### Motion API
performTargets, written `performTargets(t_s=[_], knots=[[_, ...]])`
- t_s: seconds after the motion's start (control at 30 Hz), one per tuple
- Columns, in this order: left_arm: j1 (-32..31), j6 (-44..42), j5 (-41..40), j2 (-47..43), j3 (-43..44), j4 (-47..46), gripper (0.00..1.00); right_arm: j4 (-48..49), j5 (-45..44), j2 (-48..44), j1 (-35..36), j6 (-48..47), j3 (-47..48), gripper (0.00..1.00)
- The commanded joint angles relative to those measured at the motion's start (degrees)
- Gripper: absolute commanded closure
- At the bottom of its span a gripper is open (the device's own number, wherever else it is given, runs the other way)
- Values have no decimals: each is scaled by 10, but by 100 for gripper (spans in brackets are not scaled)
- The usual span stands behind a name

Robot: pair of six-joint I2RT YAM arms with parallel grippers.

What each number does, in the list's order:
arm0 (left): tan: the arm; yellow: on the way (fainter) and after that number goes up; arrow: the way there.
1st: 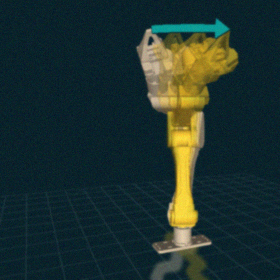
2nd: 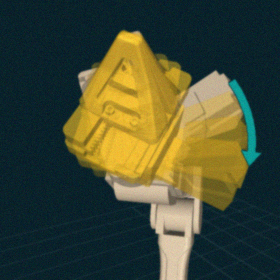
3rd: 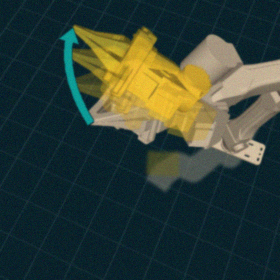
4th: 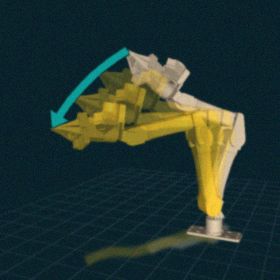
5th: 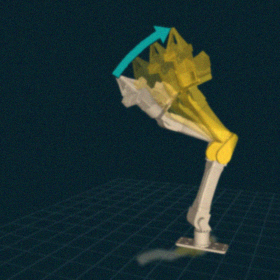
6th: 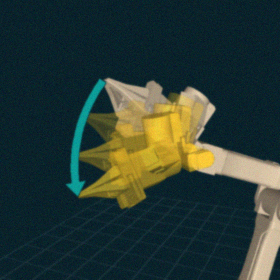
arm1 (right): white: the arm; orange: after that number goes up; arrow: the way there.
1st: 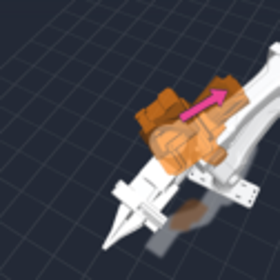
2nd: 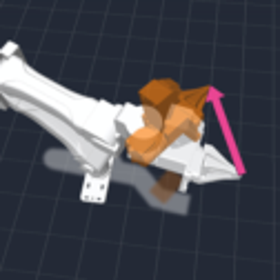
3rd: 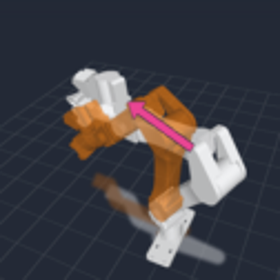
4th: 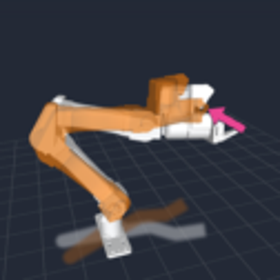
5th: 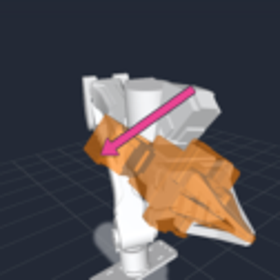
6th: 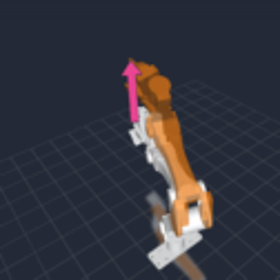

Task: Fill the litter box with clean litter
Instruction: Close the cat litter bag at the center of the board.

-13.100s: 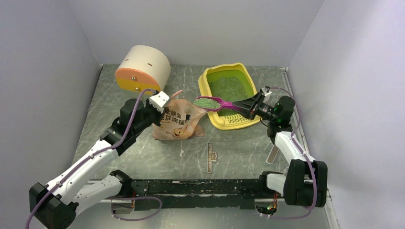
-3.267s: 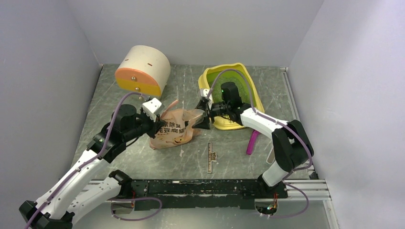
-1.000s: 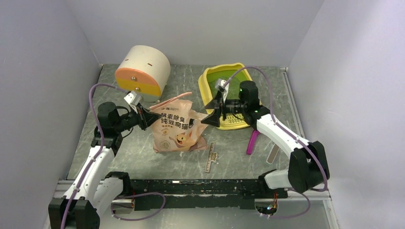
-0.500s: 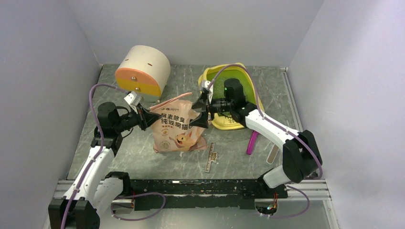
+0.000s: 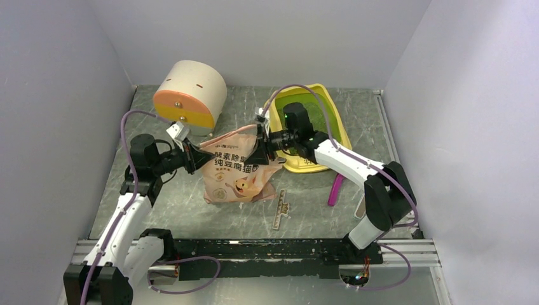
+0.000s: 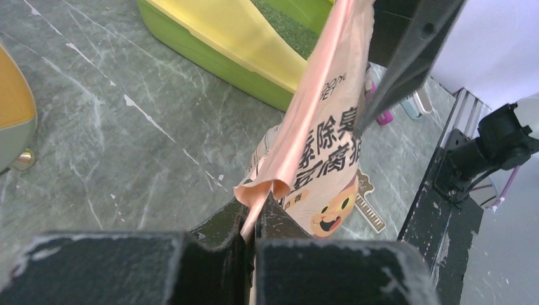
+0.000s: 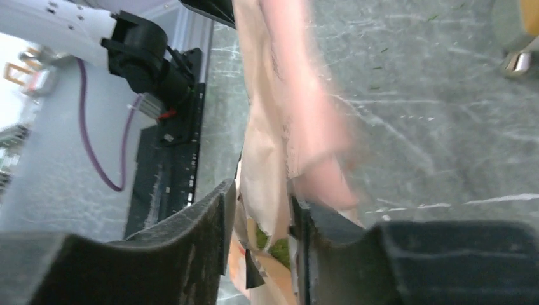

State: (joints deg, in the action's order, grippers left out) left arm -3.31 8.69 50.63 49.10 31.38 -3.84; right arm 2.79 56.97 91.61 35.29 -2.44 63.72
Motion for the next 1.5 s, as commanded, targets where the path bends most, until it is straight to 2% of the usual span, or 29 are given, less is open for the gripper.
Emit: performTargets(t_s=[0.0,0.1,0.13,0.17,0.23,0.27,0.3,0.4,0.53,0.63,0.7,0.83,0.97,1.0,1.07,1.1,1.17,1.2,1.27,1.33,1.4,1.47], knots=[[3,-62,31,13,56,79,95,-90,43,0,-15,11,27,71],[6,-80,48,28,74,109,95,-117,74,5,-30,46,41,95],[7,-80,57,32,78,117,95,-138,76,10,-33,41,52,99],[8,-104,62,37,83,131,95,-163,69,14,-35,35,63,93],[10,-130,65,46,96,164,95,-201,45,19,-36,21,82,53],[11,-139,66,50,102,179,95,-206,32,16,-36,11,80,42],[12,-145,67,55,107,190,95,-193,25,9,-36,9,70,35],[11,-138,74,59,106,189,95,-157,24,-14,-36,-1,32,19],[12,-129,74,57,100,180,95,-138,26,-13,-36,-20,7,17],[12,-138,74,59,102,192,95,-155,32,7,-36,-41,24,25],[11,-136,65,60,99,190,95,-172,57,28,-37,-40,49,38],[11,-135,44,61,106,196,95,-283,93,72,-38,-82,113,61],[13,-130,27,64,109,196,95,-262,104,74,-40,-46,97,90],[12,-128,21,68,111,199,95,-252,110,74,-41,-32,92,95],[12,-133,14,75,117,209,95,-246,114,77,-44,-13,90,93],[12,-135,11,78,120,214,95,-238,116,75,-45,-1,88,87],[12,-137,9,80,124,219,95,-225,109,70,-47,12,83,56],[12,-138,9,82,127,222,95,-214,99,65,-48,22,74,46],[13,-139,7,83,131,228,95,-194,93,55,-53,23,57,40],[12,-144,5,87,136,235,95,-190,95,53,-60,22,44,42],[13,-147,5,89,138,241,95,-197,105,58,-65,18,42,53],[13,-144,-2,91,135,240,95,-204,124,71,-68,18,45,70]])
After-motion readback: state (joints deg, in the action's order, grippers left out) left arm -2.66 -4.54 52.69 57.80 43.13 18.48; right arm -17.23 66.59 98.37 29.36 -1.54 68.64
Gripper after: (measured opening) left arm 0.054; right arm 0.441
